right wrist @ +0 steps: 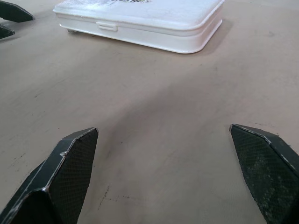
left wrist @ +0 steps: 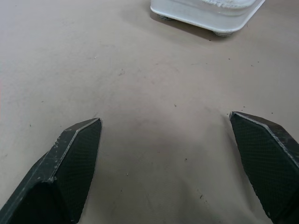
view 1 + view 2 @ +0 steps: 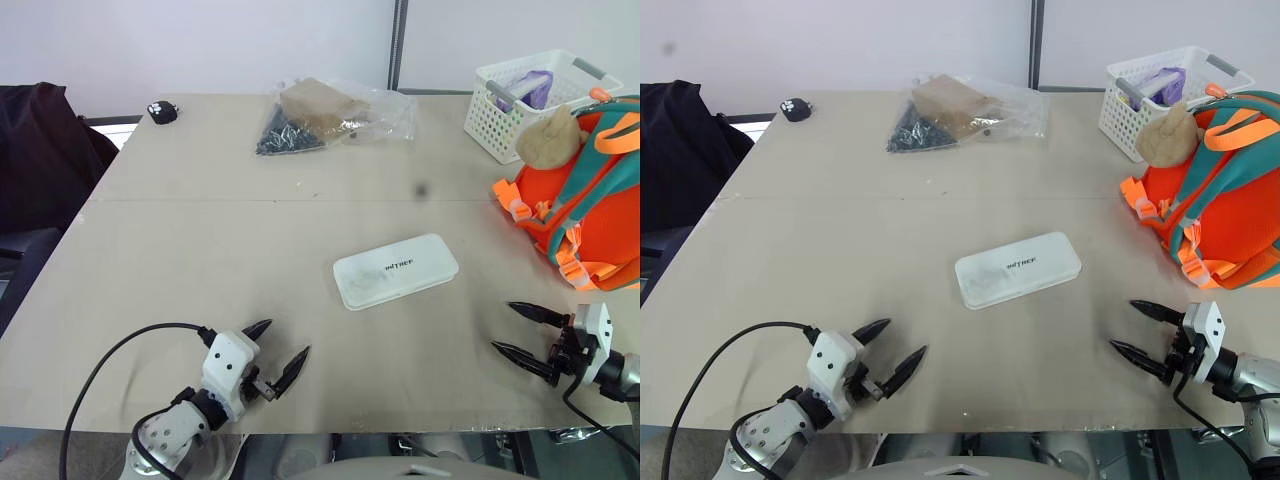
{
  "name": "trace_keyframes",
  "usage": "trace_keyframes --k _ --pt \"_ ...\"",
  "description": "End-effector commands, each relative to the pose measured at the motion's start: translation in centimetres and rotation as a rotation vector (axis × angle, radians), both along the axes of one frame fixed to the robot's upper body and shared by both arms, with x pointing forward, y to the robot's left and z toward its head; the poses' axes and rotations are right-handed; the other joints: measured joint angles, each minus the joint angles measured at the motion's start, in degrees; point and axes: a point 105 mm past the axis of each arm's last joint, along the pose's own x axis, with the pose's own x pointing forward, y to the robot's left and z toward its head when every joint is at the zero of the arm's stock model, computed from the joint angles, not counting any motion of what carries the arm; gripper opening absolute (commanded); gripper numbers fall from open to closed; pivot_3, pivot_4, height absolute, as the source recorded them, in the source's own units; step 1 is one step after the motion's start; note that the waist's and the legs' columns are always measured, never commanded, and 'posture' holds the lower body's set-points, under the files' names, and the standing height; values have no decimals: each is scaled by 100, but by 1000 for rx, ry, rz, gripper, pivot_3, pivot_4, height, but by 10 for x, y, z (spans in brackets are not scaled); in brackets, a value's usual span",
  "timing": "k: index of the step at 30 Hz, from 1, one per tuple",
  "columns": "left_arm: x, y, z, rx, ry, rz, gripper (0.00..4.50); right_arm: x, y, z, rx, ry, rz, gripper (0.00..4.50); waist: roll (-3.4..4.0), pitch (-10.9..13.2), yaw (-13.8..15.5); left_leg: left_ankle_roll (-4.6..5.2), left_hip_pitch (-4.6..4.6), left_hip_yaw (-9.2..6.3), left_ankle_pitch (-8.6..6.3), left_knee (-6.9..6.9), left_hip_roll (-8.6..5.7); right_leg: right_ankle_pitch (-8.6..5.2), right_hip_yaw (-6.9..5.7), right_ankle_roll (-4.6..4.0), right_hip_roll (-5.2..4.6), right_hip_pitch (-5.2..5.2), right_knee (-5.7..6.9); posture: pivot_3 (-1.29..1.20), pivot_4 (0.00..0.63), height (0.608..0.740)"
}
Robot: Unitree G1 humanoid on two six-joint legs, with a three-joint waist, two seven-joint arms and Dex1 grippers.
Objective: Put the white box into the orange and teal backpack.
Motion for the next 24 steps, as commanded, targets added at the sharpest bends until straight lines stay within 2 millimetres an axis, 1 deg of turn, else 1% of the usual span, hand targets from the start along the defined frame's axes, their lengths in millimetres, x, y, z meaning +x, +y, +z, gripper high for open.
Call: trace_keyframes --k 1,6,11,21,24 --pt "0 1 -4 -1 20 -10 4500 -5 -6 1 -9 -9 -31 4463 0 0 4 0 0 0 0 0 0 0 0 0 0 0 0 0 150 725" --pt "6 -3 -2 -17 9 -42 4500 -8 -9 1 -7 -26 -62 4463 2 1 24 0 -2 -3 0 0 -1 0 -6 0 1 0 0 0 150 725" --pt "8 -3 1 -28 3 -38 4500 -9 -11 -3 -25 7 -78 4463 1 2 26 0 -2 -3 0 0 -2 0 -5 -1 0 1 0 0 150 725" --pt "6 -3 2 -44 20 -38 4500 -3 -3 -1 -10 3 -75 4463 0 1 18 0 -1 -2 0 1 -2 1 -4 -1 0 2 0 0 150 725" --pt "7 -1 6 -79 33 -35 4500 -3 0 0 -1 1 -71 4463 0 1 17 0 -1 -1 0 1 -2 1 -3 -1 0 3 0 0 150 725"
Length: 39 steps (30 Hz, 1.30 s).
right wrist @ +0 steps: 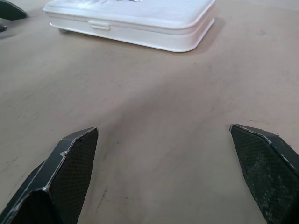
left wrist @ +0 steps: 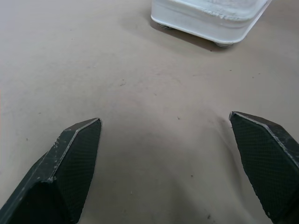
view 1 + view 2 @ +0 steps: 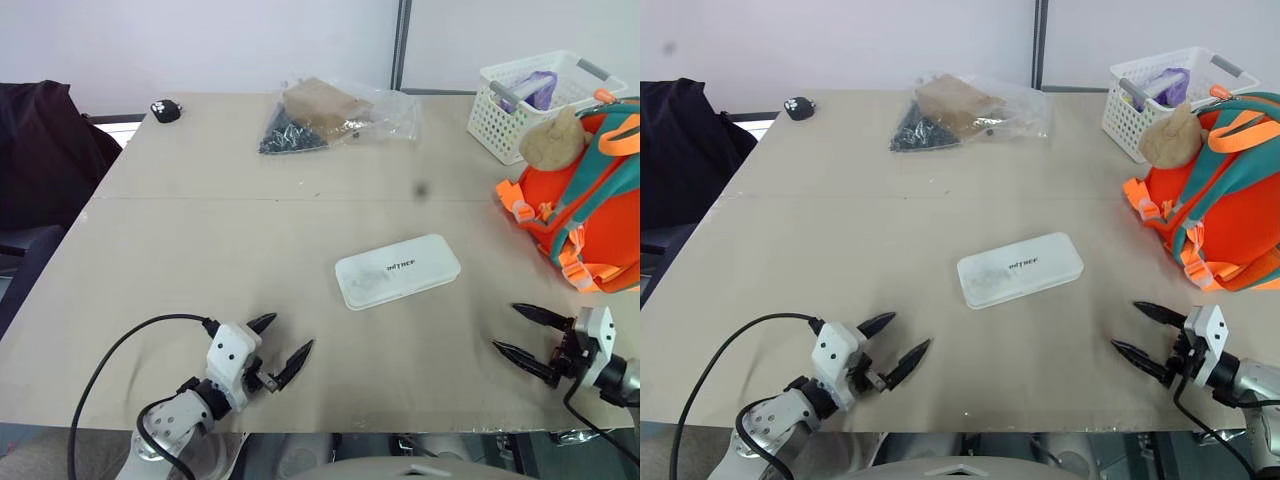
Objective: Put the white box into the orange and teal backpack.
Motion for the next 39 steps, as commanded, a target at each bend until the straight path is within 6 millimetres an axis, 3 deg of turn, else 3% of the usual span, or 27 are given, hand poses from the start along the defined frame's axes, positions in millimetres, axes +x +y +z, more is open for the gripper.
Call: trace_keyframes --k 1,9,15,22,25,27,30,35,36,39 --pt "-2 2 3 -34 29 0 4500 -1 1 0 8 9 -12 4463 0 0 -1 0 0 0 0 0 0 0 0 0 0 0 0 0 150 725" --pt "3 -3 7 -166 159 -4 4500 1 5 5 6 -3 -25 4463 15 -9 -3 0 2 -1 1 1 0 0 0 0 2 2 2 0 150 725" --pt "11 -7 17 -214 183 -22 4500 9 15 20 52 -28 -46 4463 17 -8 -1 -1 1 -1 1 1 -1 1 0 -1 5 2 2 0 150 725" --pt "13 -22 35 -507 358 -92 4500 30 23 51 114 -84 -145 4463 19 -5 -3 -3 -1 -6 2 2 -2 2 0 -3 2 2 4 0 150 725" --pt "27 -26 44 -589 449 -81 4500 47 28 60 70 -113 -190 4463 13 0 2 -4 -3 -12 3 4 -3 2 -3 -3 0 1 4 0 150 725" --pt "34 -30 55 -645 470 -101 4500 59 31 68 62 -155 -232 3954 8 3 -4 -6 -2 -14 4 7 -4 3 -4 -3 1 2 8 0 150 725" --pt "50 -30 67 -747 513 -82 4500 73 39 71 -15 -206 -254 2719 8 3 -9 -31 -2 -16 18 7 -7 5 -3 -4 3 1 12 0 150 725" --pt "65 -35 48 -685 721 -4 4500 89 39 64 -208 -296 -301 337 7 3 -12 -48 -3 -20 27 6 -10 17 -3 16 8 -2 13 0 150 725" --pt "69 -36 47 -683 736 14 4500 92 37 64 -228 -308 -319 60 7 3 -12 -47 -4 -19 28 6 -15 17 -2 17 8 -2 13 0 150 725" --pt "79 -42 45 -689 770 54 4500 98 35 64 -246 -335 -357 60 6 3 6 -48 -7 -22 28 6 -24 18 -2 18 6 -2 12 0 150 725"
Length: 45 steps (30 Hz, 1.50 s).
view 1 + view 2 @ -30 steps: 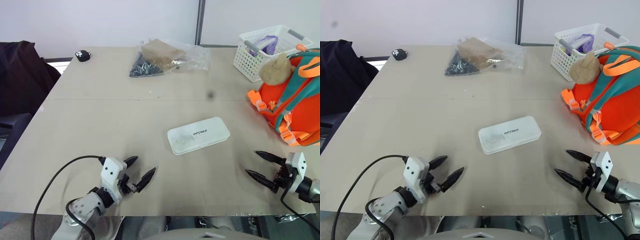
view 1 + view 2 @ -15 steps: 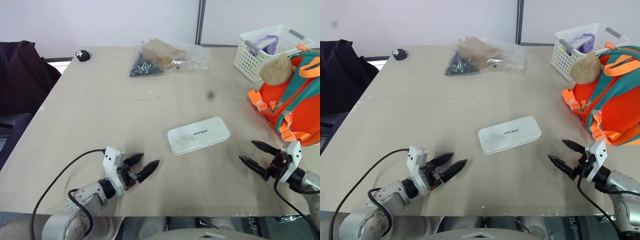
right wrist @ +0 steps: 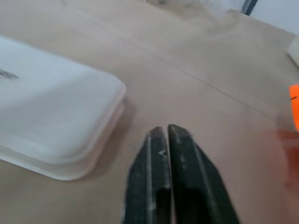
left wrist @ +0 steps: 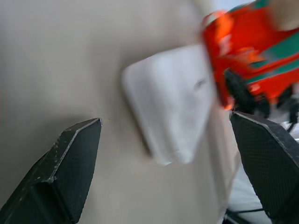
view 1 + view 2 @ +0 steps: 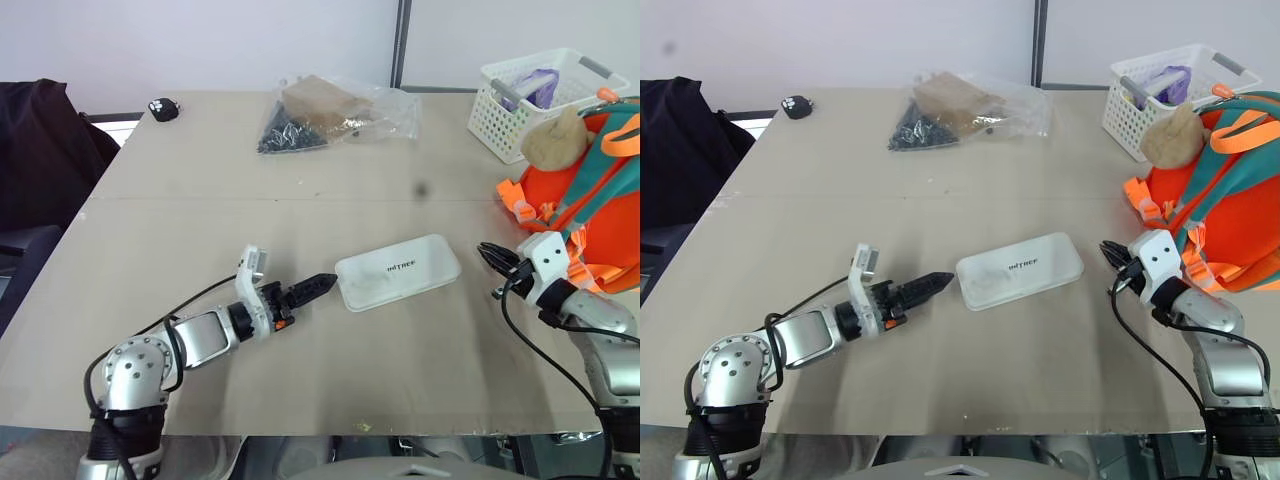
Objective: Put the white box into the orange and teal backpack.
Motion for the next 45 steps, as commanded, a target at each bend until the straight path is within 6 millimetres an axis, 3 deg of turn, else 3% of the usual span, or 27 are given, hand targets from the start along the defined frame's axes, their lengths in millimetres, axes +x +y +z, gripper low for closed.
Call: trace_keyframes --k 1,6,11,24,31,35,36,38,41,44,45 --pt "8 -9 -4 1 68 16 4500 7 0 11 -32 -85 -34 60 0 0 -6 0 0 1 1 1 -4 0 2 0 -5 1 0 0 150 725" --pt "8 -32 -12 28 127 -58 4500 9 16 4 -59 -95 11 60 2 -2 -8 -15 6 -2 10 2 -4 0 4 0 1 5 2 0 150 725" --pt "6 -39 -22 76 186 -107 4500 12 34 1 -79 -111 67 60 5 -4 -6 -22 11 -1 15 3 -6 0 7 0 4 5 13 0 150 725" --pt "5 -58 -5 -107 218 -122 4500 -5 78 -8 11 -81 205 60 3 -7 -7 -32 11 -12 20 3 -8 0 1 1 -7 5 17 0 150 725" --pt "5 -61 -6 -166 237 -97 4500 -8 85 -7 51 -66 222 60 2 -7 -10 -40 12 -12 25 3 -7 0 2 1 -4 6 19 0 150 725" --pt "6 -61 -8 -169 239 -80 3415 -8 83 -6 51 -65 218 0 1 -6 -15 -40 12 -12 25 3 -7 0 3 1 -4 5 20 0 150 725" --pt "6 -61 -7 -176 237 -79 2777 -8 83 -6 53 -64 217 0 1 -6 -14 -40 12 -12 25 3 -7 0 3 1 -3 5 20 0 150 725" --pt "6 -62 -6 -188 233 -78 1945 -8 82 -6 54 -64 216 0 -6 -8 -3 -40 11 -15 25 3 -7 0 0 1 -1 5 20 0 150 725" --pt "8 -63 -4 -204 223 -69 956 -9 79 -5 56 -76 206 0 -8 -11 -16 -40 15 -14 26 4 -7 0 1 0 -2 11 20 0 150 725" --pt "14 -58 1 -211 175 -35 923 -10 73 3 97 -114 168 0 -9 -10 5 -40 14 -16 26 4 -8 -1 -1 0 3 11 19 0 150 725" --pt "16 -56 3 -208 154 -29 923 -11 69 5 123 -120 153 248 -9 -10 4 -40 12 -16 26 4 -10 -1 -3 0 7 11 19 0 150 725"
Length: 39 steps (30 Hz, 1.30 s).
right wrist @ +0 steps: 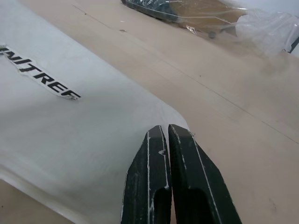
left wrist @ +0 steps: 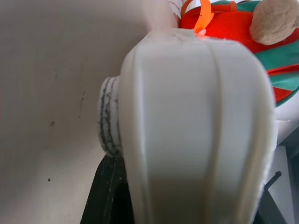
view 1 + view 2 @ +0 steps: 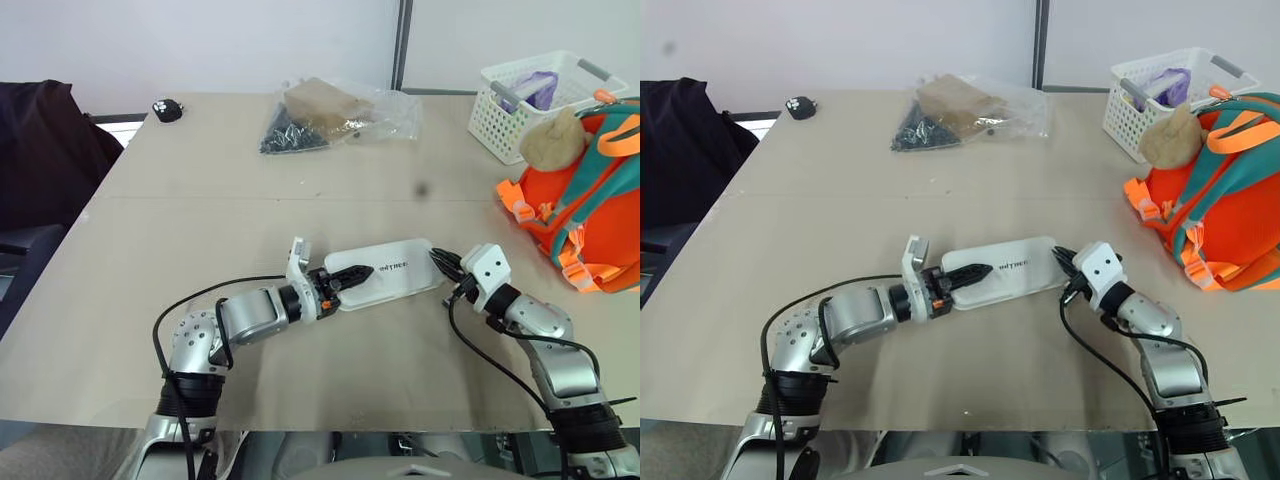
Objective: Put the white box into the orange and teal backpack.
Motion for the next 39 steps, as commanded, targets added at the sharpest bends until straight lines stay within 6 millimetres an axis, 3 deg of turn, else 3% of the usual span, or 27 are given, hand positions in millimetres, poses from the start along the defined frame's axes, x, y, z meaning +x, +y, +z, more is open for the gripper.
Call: trace_keyframes --k 1,7,9,10,14,16,23,28,31,37,39 --pt "6 4 5 28 -65 33 922 -6 -10 17 94 -52 -45 521 0 0 -1 0 -1 0 0 0 -1 0 0 0 0 0 0 0 150 725" --pt "24 20 45 -37 -285 133 922 -28 -52 52 237 -276 -269 3038 2 6 -29 -1 -2 1 0 -1 5 0 2 -1 3 -3 1 0 150 725" --pt "34 30 58 -62 -348 208 922 -42 -75 62 292 -349 -418 4160 3 7 -20 -2 -4 5 1 -3 6 -1 6 -2 11 -13 8 0 150 725" --pt "38 35 62 -57 -374 233 922 -47 -86 65 331 -365 -486 4458 2 8 -20 -3 -5 2 1 -4 7 -1 4 -2 11 -15 10 0 150 725" --pt "36 46 91 -123 -503 245 922 -53 -117 75 480 -366 -660 4458 2 11 -34 -4 -5 10 1 -5 9 -1 12 -1 13 -16 9 0 150 725" --pt "34 46 99 -129 -556 218 922 -42 -122 77 541 -334 -660 4458 -3 15 -40 -3 -4 13 1 -5 8 -6 16 -10 12 -16 9 0 150 725" --pt "35 36 100 -85 -606 140 922 7 -141 110 755 -309 -593 4458 0 22 -40 1 -5 14 1 -5 4 -13 17 -25 22 -19 13 0 150 725" --pt "38 35 101 -67 -632 138 922 32 -137 131 891 -237 -452 4458 0 25 -35 5 -18 10 -2 -14 7 0 12 -3 22 -31 10 0 150 725" --pt "37 37 103 -53 -654 148 922 33 -136 151 904 -323 -430 3027 2 26 -36 10 -22 12 -4 -15 8 1 13 -2 21 -33 4 0 150 725" --pt "34 39 102 -60 -669 150 922 31 -124 169 952 -397 -360 112 3 28 -36 12 -25 14 -6 -17 10 1 14 0 20 -36 1 0 150 725" --pt "34 40 103 -64 -677 150 922 29 -107 178 945 -376 -248 44 7 31 -36 12 -25 15 -6 -17 10 1 15 0 19 -38 2 0 150 725"
